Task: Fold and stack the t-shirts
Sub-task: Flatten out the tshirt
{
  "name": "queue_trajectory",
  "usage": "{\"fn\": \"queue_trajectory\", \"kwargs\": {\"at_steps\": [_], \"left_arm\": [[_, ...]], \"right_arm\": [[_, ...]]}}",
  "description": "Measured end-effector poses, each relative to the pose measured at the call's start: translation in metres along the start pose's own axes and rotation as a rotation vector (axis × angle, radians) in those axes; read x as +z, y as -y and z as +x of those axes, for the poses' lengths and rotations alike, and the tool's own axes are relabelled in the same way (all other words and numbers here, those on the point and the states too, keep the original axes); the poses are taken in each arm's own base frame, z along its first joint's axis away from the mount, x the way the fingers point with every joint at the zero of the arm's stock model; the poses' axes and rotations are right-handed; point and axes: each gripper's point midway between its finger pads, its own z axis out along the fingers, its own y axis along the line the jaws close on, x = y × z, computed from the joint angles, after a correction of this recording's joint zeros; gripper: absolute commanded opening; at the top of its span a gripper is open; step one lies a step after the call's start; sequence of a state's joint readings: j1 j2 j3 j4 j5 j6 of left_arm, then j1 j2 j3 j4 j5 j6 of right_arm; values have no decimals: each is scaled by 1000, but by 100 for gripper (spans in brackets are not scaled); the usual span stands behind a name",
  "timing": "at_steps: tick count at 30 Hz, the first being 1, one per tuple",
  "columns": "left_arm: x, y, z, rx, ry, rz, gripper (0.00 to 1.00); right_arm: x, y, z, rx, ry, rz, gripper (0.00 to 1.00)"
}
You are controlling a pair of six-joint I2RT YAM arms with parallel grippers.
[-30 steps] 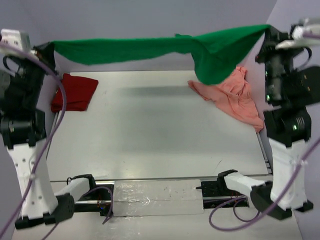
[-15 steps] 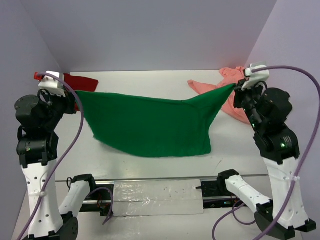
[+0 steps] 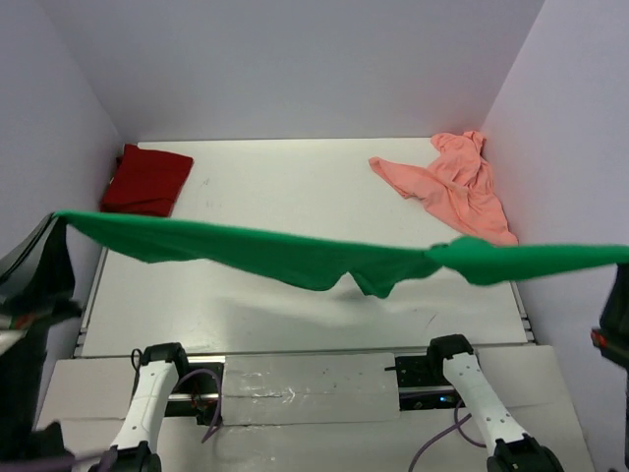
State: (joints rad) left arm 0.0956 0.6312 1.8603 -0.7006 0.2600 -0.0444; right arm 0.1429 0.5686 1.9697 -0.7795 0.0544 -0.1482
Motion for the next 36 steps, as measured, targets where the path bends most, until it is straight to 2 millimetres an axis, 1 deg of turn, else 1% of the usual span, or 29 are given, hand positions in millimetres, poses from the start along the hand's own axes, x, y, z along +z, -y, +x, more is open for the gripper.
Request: {"fn": "queue_trajectory", "kwargs": {"at_steps": [2, 4, 5, 7, 8, 10, 11, 12, 14, 16, 18, 19, 20, 21, 22, 23, 24, 25, 26, 27, 29, 30, 32, 34, 35, 36], "left_arm": [[-17, 4, -27, 7, 62, -4, 0], [-31, 8, -47, 6, 106, -9, 0], [-37, 9, -52, 6, 116, -10, 0], [-45, 11, -60, 6, 129, -13, 0], [-46, 11, -60, 5, 128, -15, 0], [-42, 10, -55, 3, 118, -17, 0], [-35, 7, -47, 0, 101, -18, 0], [-27, 5, -34, -4, 75, -20, 0], [-6, -1, 3, -24, -10, -22, 0], [16, -8, 48, -45, -104, -25, 0], [38, -15, 100, -72, -212, -27, 0], [49, -18, 127, -87, -270, -28, 0], [59, -22, 150, -99, -316, -29, 0], [68, -24, 172, -108, -350, -30, 0], [77, -27, 197, -118, -390, -31, 0], [82, -29, 217, -127, -427, -31, 0], [89, -31, 237, -135, -455, -29, 0], [95, -32, 259, -146, -492, -27, 0], [101, -33, 276, -154, -518, -24, 0], [105, -34, 292, -160, -536, -20, 0], [113, -35, 323, -173, -573, -11, 0], [116, -34, 339, -180, -592, -4, 0], [119, -34, 358, -188, -610, 4, 0], [122, -33, 378, -196, -622, 17, 0], [123, -33, 387, -199, -627, 22, 0], [125, -33, 394, -201, -630, 25, 3]], "right_arm": [[-16, -1, -19, -7, 52, 15, 0], [-24, -4, -26, -7, 70, 17, 0], [-25, -7, -25, -7, 68, 11, 0], [-24, -10, -20, -1, 49, -2, 0], [-22, -12, -16, 4, 34, -10, 0], [-14, -15, -5, 9, -1, -23, 0], [-8, -16, 1, 11, -17, -28, 0], [1, -18, 8, 11, -35, -34, 0], [22, -22, 32, 10, -88, -47, 0], [50, -25, 63, 9, -157, -56, 0], [82, -30, 104, 7, -253, -66, 0], [101, -32, 130, 6, -306, -72, 0], [116, -34, 153, 5, -354, -77, 0], [131, -37, 180, 4, -405, -82, 0], [147, -40, 214, 2, -471, -90, 0], [153, -41, 230, 1, -503, -93, 0], [165, -44, 260, -3, -558, -102, 0], [173, -46, 284, -7, -598, -107, 0], [181, -49, 311, -11, -644, -115, 0], [186, -52, 333, -16, -680, -122, 0], [192, -59, 380, -36, -758, -135, 0], [193, -64, 398, -45, -785, -146, 0], [195, -75, 429, -65, -830, -169, 0], [200, -87, 455, -82, -858, -190, 0], [203, -92, 465, -90, -865, -197, 0], [205, -98, 477, -100, -877, -207, 0]]}}
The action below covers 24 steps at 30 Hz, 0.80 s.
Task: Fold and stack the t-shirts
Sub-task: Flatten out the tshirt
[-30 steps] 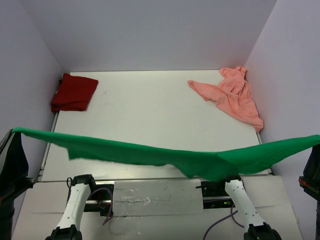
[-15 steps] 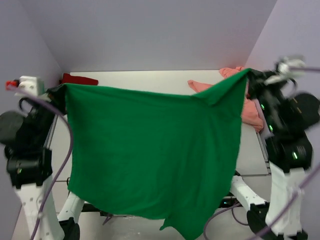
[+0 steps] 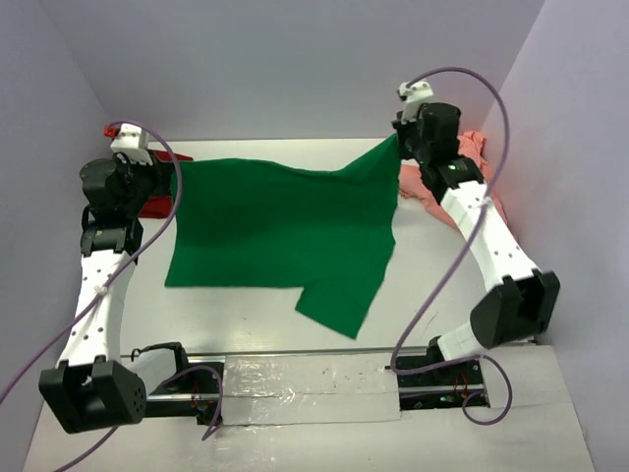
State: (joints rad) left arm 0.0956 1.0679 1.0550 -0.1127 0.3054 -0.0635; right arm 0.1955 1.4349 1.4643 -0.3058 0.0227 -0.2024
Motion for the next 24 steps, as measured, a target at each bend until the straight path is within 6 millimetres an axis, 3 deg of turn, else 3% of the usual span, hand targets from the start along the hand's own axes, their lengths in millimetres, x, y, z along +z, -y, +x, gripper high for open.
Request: {"fn": "queue_trajectory", "kwargs": {"at_steps": [1, 2, 3, 4, 6, 7, 11, 15, 21, 24], "left_arm": [[6, -1, 6, -2, -5, 6, 13], [11, -2, 13, -2, -11, 11, 36], [15, -3, 20, 0, -21, 14, 47], [20, -4, 27, -8, -29, 16, 62], [26, -6, 35, -8, -29, 16, 79], [28, -7, 40, -11, -29, 16, 86], [31, -9, 48, -13, -26, 10, 88], [31, -12, 40, -2, 8, -5, 88], [19, -9, 41, -1, -8, -13, 86], [9, -10, 51, 10, -56, -27, 82]], "right_arm": [[9, -3, 4, -9, -6, -2, 10], [19, -8, 8, -17, -16, -6, 55], [28, -13, 14, -29, -30, -12, 72], [39, -18, 21, -41, -48, -17, 86], [57, -25, 31, -62, -72, -14, 97], [64, -28, 36, -71, -81, -7, 99], [75, -36, 48, -95, -94, 19, 100], [72, -44, 43, -91, -63, 25, 100], [44, -72, 49, -83, -105, -60, 90], [22, -95, 53, -83, -148, -152, 76]]}}
